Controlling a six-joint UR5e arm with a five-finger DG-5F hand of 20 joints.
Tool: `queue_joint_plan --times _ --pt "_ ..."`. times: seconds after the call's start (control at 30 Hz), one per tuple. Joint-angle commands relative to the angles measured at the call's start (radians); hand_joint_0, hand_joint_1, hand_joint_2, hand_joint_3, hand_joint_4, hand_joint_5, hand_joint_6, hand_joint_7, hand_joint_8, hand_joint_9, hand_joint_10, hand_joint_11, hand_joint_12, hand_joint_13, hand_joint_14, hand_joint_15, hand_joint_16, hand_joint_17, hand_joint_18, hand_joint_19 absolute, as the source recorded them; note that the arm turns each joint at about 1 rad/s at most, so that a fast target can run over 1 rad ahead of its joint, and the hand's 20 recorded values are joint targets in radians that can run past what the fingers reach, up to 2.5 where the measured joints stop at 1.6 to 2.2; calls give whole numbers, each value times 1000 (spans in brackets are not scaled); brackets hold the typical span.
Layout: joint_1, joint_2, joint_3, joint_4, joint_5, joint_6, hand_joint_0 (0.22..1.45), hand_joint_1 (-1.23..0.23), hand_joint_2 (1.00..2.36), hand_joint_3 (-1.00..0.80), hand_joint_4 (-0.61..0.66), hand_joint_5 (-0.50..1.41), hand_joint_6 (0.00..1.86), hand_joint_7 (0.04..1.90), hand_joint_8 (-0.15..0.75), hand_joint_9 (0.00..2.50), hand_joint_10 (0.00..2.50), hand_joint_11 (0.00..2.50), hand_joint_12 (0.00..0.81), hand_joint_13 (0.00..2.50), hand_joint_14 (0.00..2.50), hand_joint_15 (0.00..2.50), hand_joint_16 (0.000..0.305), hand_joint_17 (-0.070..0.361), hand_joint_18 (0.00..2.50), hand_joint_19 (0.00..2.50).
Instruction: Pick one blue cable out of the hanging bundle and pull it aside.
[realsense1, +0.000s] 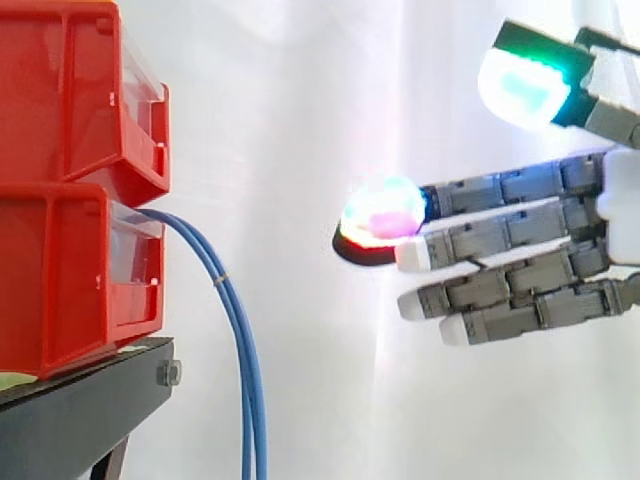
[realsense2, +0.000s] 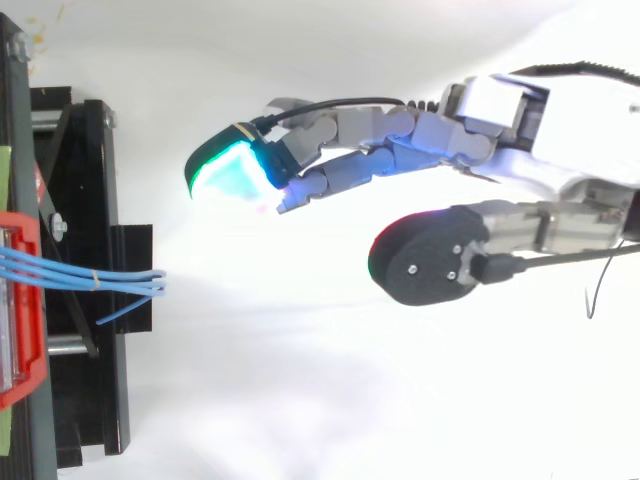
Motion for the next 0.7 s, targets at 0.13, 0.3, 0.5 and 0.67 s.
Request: queue_joint_plan --times 0.13,0.3,0.5,0.67 --pt "3 -50 2 61 7 -6 485 -349 1000 -485 160 -216 502 705 195 267 0 0 322 13 0 0 54 121 0 125" --pt "7 -72 0 104 24 -10 484 -352 1001 -482 162 -215 502 709 200 275 0 0 321 20 0 0 54 121 0 144" --pt "10 -82 0 101 50 -9 485 -357 1001 -483 167 -214 502 710 202 285 0 0 321 27 0 0 53 120 0 147" --pt "12 -101 0 101 58 -9 485 -359 1001 -482 167 -213 502 715 201 286 0 0 323 33 0 0 54 120 0 153"
